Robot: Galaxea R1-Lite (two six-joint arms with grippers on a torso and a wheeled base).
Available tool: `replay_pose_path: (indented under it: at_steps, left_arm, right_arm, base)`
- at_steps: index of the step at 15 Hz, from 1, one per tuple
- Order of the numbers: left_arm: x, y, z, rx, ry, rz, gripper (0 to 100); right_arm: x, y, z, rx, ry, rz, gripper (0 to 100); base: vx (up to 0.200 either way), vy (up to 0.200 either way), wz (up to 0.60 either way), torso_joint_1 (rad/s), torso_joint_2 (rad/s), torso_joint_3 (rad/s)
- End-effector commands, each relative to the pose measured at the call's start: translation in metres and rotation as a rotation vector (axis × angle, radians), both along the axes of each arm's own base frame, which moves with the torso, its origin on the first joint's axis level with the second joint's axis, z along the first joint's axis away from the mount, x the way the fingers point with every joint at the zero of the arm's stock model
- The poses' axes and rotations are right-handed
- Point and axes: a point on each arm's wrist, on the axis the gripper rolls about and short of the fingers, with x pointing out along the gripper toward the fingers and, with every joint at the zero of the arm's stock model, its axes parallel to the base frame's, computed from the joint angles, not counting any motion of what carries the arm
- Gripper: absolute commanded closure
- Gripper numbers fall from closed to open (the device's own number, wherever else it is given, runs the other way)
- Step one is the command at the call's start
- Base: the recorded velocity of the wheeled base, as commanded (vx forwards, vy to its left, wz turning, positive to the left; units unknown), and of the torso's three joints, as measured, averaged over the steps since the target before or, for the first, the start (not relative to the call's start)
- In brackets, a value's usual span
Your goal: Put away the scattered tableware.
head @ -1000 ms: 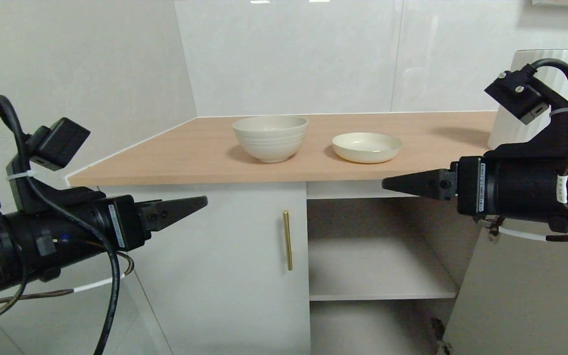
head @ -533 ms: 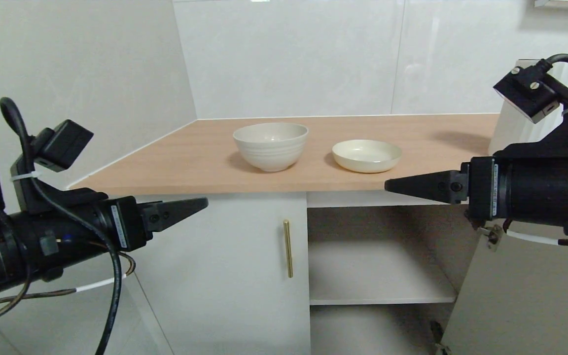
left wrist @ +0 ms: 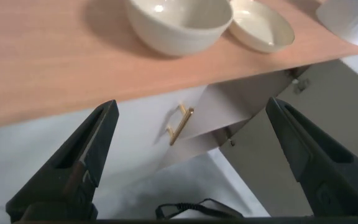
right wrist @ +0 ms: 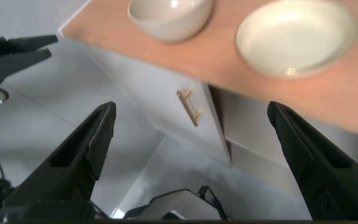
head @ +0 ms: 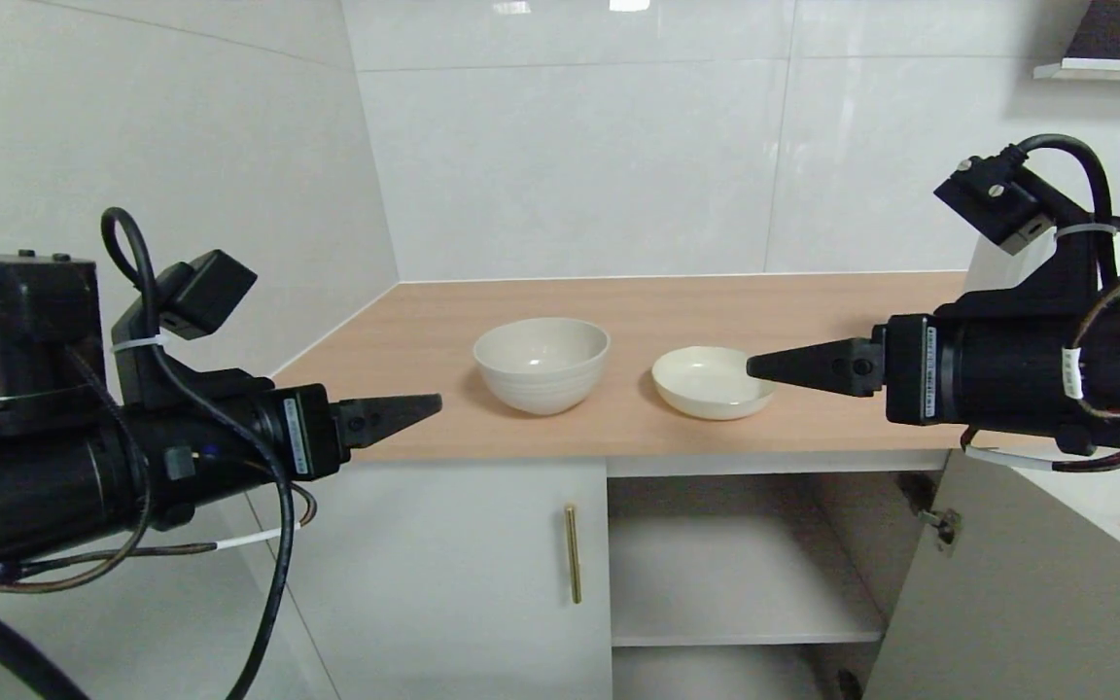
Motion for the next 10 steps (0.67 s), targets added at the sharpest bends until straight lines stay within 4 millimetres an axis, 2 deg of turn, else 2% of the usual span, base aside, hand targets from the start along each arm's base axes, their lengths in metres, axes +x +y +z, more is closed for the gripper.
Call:
replay_pose_path:
  at_steps: [1, 5, 6, 7, 8, 10]
  left_arm:
    - [0.009, -0.003, -0.008, 0.011, 0.032, -0.001, 0]
    - [0.025, -0.009, -0.003, 0.009, 0.023, -0.002, 0]
    - [0.040, -0.015, 0.003, 0.006, 0.010, -0.001, 0]
    - [0.045, -0.016, 0.006, 0.005, 0.000, 0.001, 0]
    - [0.064, -0.022, 0.015, 0.008, -0.003, 0.010, 0]
    - [0.073, -0.025, 0.008, 0.074, 0.145, 0.039, 0]
  right_arm:
    - [0.006, 0.002, -0.005, -0.011, 0.015, -0.007, 0]
    - [0.013, 0.006, -0.011, -0.018, 0.023, -0.013, 0]
    - [0.021, 0.010, -0.012, -0.012, 0.006, -0.022, 0]
    - [0.025, 0.010, -0.014, -0.014, 0.009, -0.031, 0]
    - [0.050, 0.011, -0.012, -0.013, 0.025, -0.088, 0]
    - [0.087, 0.012, -0.024, -0.042, 0.109, -0.222, 0]
  base:
    - [0.000, 0.000, 0.00, 0.198, -0.48, -0.281]
    - [0.000, 0.000, 0.00, 0.179, -0.43, -0.257]
    - [0.000, 0.000, 0.00, 0.080, -0.16, -0.100]
    - [0.000, 0.000, 0.00, 0.041, -0.08, -0.051]
    - [0.000, 0.000, 0.00, 0.022, -0.05, -0.032]
    - [0.000, 0.000, 0.00, 0.000, 0.00, 0.000]
